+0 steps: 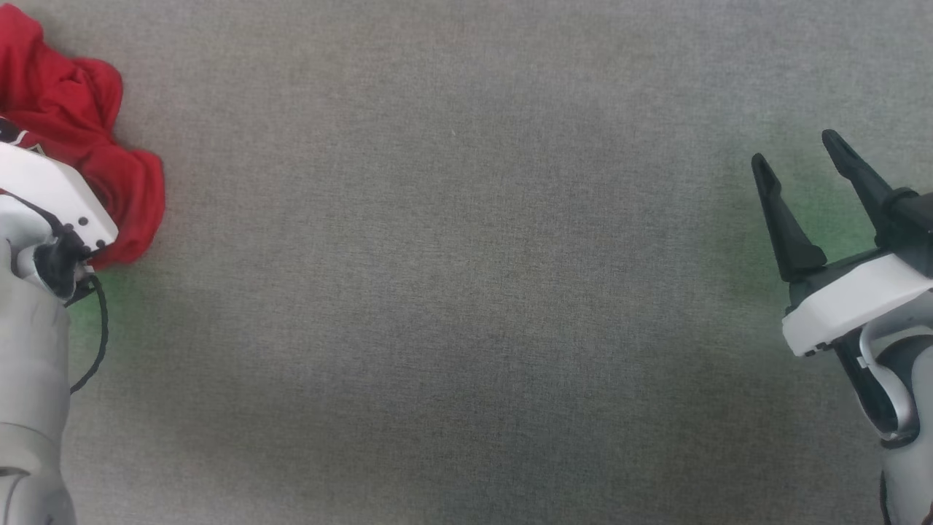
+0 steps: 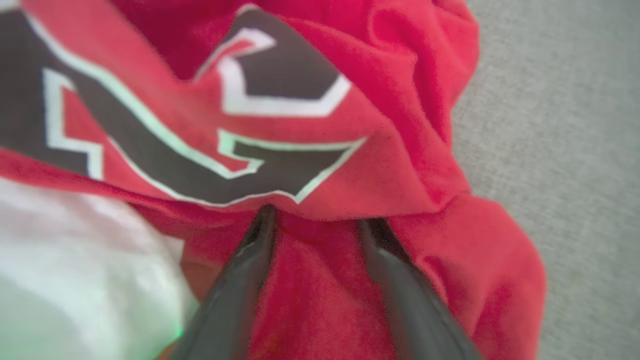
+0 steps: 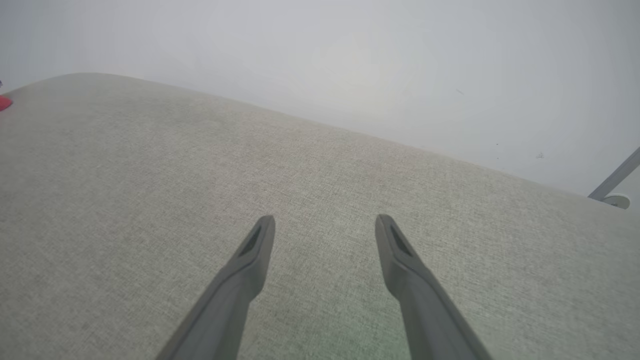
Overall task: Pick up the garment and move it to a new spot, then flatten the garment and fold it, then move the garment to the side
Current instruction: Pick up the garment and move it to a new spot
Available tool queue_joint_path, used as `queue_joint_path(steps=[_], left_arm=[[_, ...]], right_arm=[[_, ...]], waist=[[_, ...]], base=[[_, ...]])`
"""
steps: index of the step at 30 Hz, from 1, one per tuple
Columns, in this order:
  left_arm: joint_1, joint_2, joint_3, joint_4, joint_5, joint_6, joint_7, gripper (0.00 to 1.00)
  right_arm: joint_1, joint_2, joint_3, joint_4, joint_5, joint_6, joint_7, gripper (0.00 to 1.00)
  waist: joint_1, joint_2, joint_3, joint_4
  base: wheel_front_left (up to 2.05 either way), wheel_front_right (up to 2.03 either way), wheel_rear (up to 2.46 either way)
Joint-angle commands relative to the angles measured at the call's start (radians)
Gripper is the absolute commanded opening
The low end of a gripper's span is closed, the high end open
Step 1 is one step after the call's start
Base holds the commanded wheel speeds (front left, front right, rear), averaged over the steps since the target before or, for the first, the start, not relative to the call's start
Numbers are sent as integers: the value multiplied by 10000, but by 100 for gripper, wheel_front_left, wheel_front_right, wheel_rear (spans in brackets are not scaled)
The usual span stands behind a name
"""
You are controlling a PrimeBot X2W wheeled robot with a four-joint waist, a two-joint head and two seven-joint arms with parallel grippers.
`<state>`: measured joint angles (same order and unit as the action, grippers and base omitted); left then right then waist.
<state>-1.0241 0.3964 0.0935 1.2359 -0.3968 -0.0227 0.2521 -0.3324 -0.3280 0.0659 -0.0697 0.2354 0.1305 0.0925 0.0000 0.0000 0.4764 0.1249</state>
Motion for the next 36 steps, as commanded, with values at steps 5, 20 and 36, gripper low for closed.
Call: queue_joint_path(steps=[5,20,36], left_arm=[[-1,244,-405,-126,341,-313,-962,0],[-409,1279,-1745,-2219,1431,-872,-3818,0],[1564,1869,-2200,-8505,872,-833,-1022,0]], right_arm=[[166,171,-245,81,-62,5,-158,100],[880,936,-495,1008,24,5,-950,100],[1142,1152,-872,1333,39,5,-1304,100]], waist=[[0,0,-422,75],[0,0,-2628,269],[0,0,-3837,-445]], base=[[0,0,0],[0,0,0],[0,0,0]])
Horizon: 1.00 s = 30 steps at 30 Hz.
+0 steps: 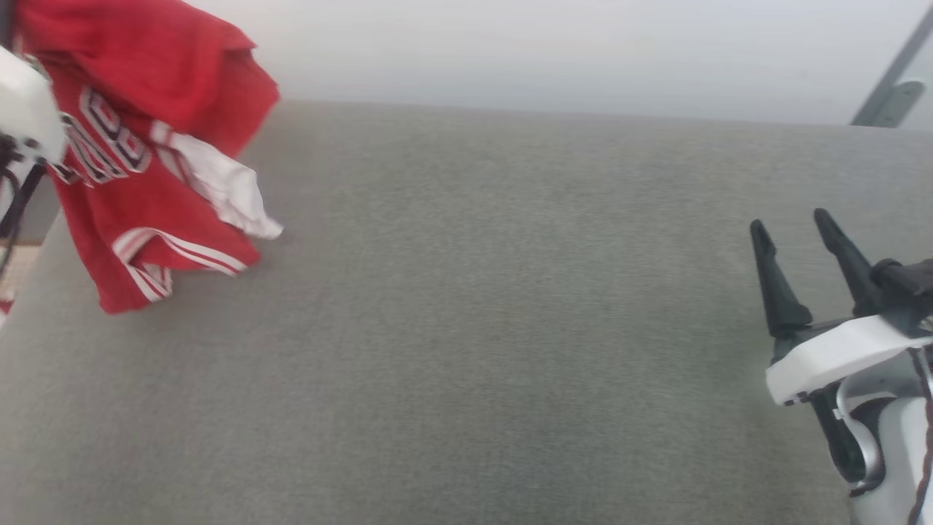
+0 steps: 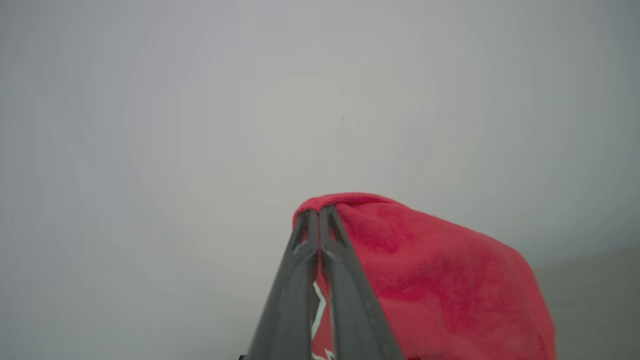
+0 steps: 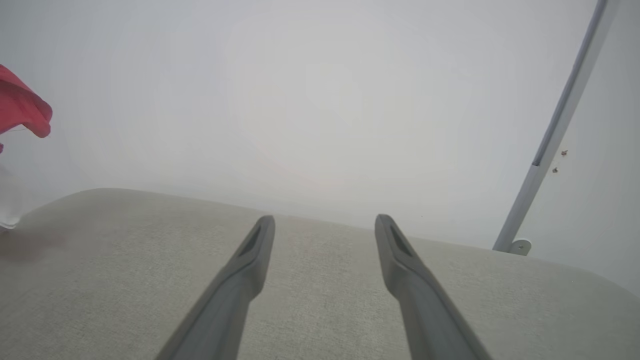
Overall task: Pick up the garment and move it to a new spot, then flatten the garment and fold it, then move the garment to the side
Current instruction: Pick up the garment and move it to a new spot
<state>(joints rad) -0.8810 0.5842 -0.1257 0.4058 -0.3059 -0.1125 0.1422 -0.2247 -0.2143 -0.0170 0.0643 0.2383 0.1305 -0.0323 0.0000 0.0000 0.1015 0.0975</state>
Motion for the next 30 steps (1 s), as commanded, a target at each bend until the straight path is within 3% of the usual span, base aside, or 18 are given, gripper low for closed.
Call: queue_joint_path(steps=[1,2,9,16,23,30], left_arm=[[323,-36,-15,-752,-119,140,366,0],[323,-36,-15,-752,-119,140,366,0],[1462,-27,-156,-4143,-402,601,2109,0],[2063,-391,-779,-5812,-441,819,3075,0],[2737,-1123,-2013,-5901,-430,754,3578,0],[3213,-1749,-3182,-4323,-136,560,3322,0]], right_arm=[[57,2,-94,-16,8,5,-70,100],[57,2,-94,-16,8,5,-70,100],[-30,-50,-662,-110,-70,5,-153,100],[98,157,-1248,-153,-202,5,-285,100],[162,510,-1366,157,-246,5,-513,100],[-84,828,-936,957,-205,5,-970,100]], waist=[[0,0,-97,-279],[0,0,-97,-279],[0,0,45,-1172],[0,0,322,-2076],[0,0,724,-2878],[0,0,1079,-3535]], base=[[0,0,0],[0,0,0],[0,0,0],[0,0,0],[0,0,0],[0,0,0]])
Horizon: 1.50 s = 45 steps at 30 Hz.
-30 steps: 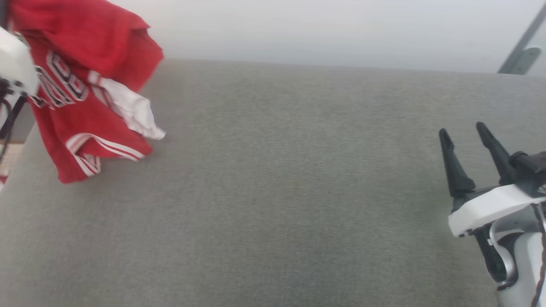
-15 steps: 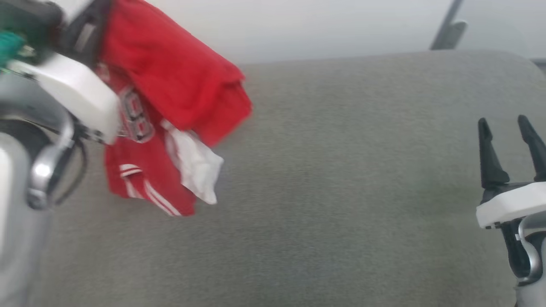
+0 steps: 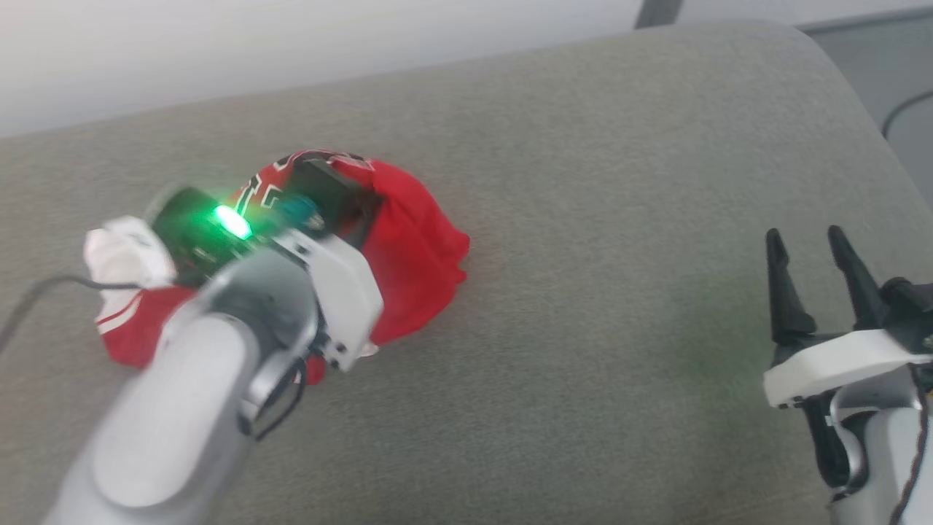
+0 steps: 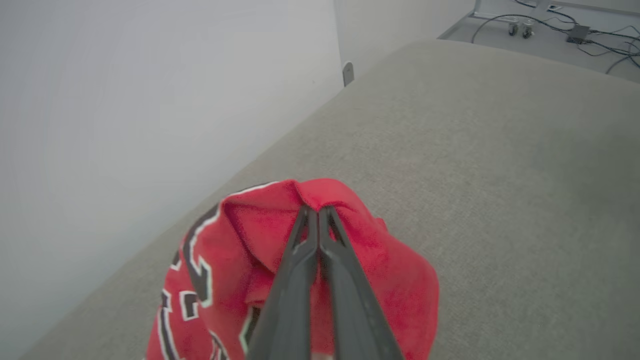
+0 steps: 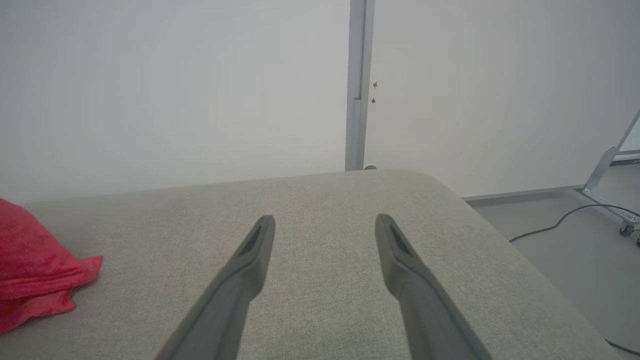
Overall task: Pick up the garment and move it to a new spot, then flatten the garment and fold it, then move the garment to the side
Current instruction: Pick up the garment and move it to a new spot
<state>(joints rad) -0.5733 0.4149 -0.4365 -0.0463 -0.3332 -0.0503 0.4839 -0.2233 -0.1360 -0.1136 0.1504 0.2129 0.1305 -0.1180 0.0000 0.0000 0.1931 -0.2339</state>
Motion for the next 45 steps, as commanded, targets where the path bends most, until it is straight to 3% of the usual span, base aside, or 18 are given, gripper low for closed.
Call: queue_joint_path(steps=[1,13,18,19,21,30,40,45], left_arm=[[183,-116,-198,534,162,-95,-185,0],[-44,-1131,-1147,4905,74,-420,-1297,0],[-224,-1476,-1400,5956,-69,-557,-1616,0],[-267,-1553,-1457,6204,-123,-594,-1694,29],[-422,-1652,-1522,6511,-164,-644,-1897,100],[-410,-1598,-1251,6305,-846,-746,-3275,100],[729,-406,104,4906,-1415,-172,-5157,100],[1864,335,907,4280,-1768,330,-5860,100]], right_arm=[[-144,73,83,217,79,5,-190,100],[-627,148,729,1341,193,5,-772,100],[-707,90,846,1560,168,5,-814,100],[-709,61,863,1617,160,5,-826,100],[-700,20,924,1682,197,5,-836,100],[-270,-321,1020,1766,254,5,-666,100],[203,-583,1016,1680,388,5,-653,100],[463,-716,897,1688,365,5,-791,100]], waist=[[0,0,198,-295],[0,0,286,-604],[0,0,124,-487],[0,0,52,-445],[0,0,-122,-351],[0,0,-1223,343],[0,0,-2063,1239],[0,0,-2337,1677]], base=[[0,0,0],[0,0,0],[0,0,0],[0,0,0],[0,0,0],[0,0,0],[0,0,0],[0,0,0]])
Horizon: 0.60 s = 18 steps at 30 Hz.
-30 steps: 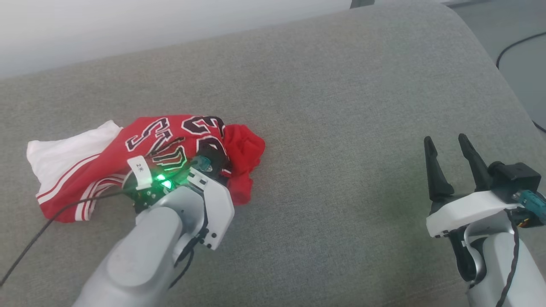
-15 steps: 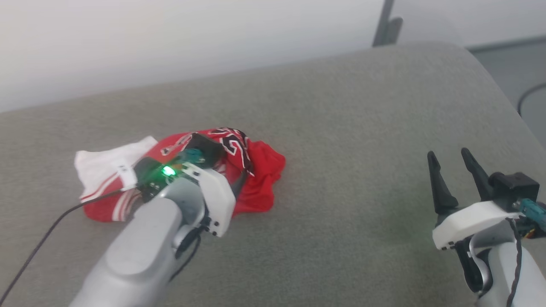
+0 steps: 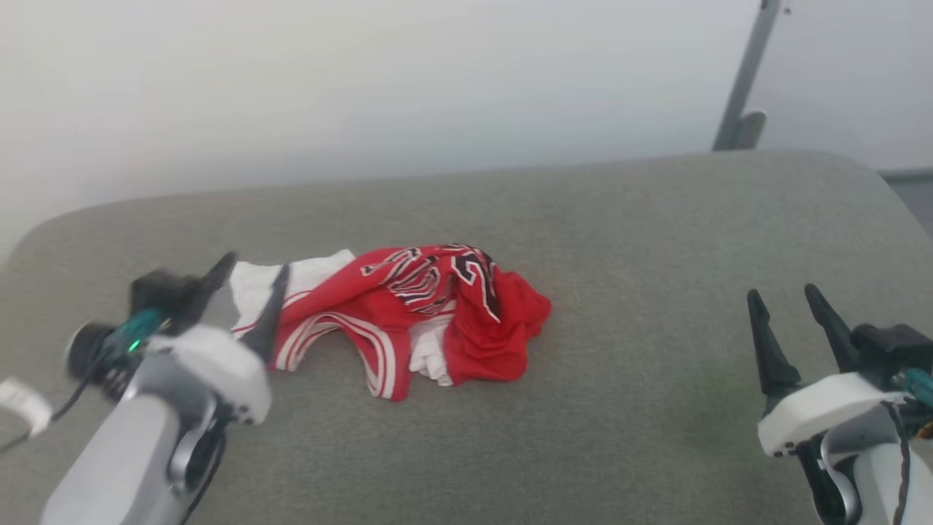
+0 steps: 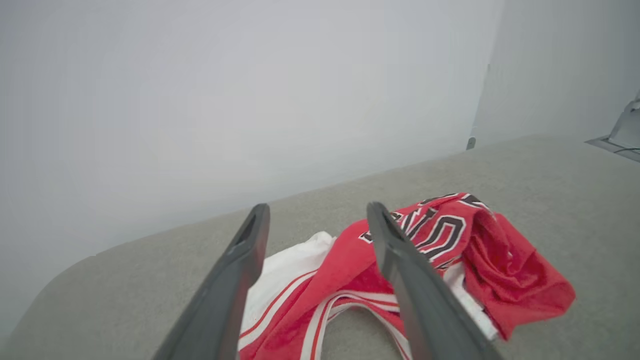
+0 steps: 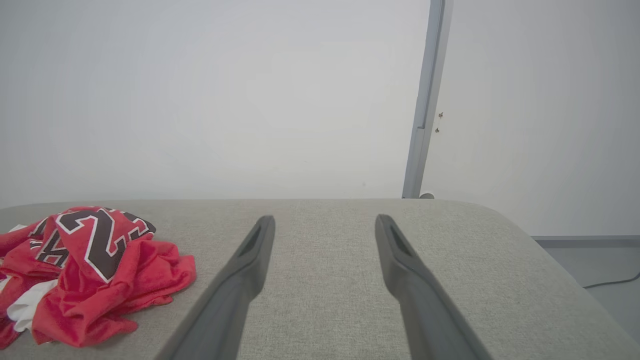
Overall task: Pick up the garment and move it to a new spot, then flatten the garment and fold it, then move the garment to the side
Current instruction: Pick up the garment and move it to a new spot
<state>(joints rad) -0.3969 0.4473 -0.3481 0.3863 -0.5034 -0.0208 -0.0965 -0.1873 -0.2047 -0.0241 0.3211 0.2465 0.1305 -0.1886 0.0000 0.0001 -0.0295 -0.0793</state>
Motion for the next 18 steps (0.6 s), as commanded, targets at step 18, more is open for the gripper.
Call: queue_joint_path(steps=[18], left_arm=[[2653,830,1879,-124,-1101,213,-1573,100]], right_arm=[[692,-85,-516,75,-263,5,-318,100]], waist=[[0,-1,-335,595]], base=[[0,0,0]])
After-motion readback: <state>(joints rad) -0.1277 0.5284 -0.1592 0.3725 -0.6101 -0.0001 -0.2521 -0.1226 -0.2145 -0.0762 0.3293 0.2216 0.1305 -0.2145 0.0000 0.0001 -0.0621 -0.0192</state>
